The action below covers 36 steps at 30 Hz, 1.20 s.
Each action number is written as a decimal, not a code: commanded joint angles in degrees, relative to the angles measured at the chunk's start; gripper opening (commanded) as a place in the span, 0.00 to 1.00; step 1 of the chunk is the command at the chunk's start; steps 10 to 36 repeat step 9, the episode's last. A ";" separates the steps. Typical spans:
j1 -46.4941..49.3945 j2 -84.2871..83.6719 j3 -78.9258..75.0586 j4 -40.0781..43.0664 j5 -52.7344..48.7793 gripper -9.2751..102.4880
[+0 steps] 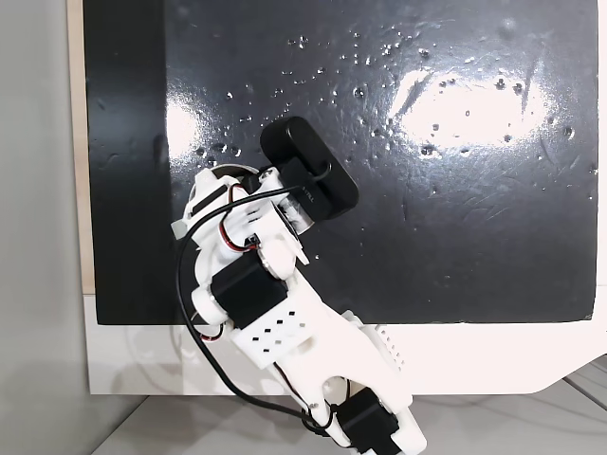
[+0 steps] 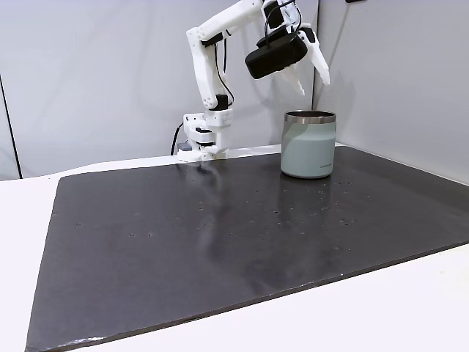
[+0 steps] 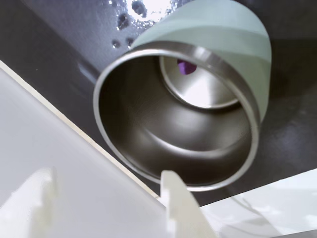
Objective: Grasp a pengrip and put it in the cup.
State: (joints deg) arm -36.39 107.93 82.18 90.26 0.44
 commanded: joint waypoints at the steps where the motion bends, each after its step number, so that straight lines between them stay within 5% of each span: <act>1: 0.35 2.46 -0.44 -1.14 0.35 0.32; 36: 0.62 2.29 -0.53 -1.14 0.53 0.32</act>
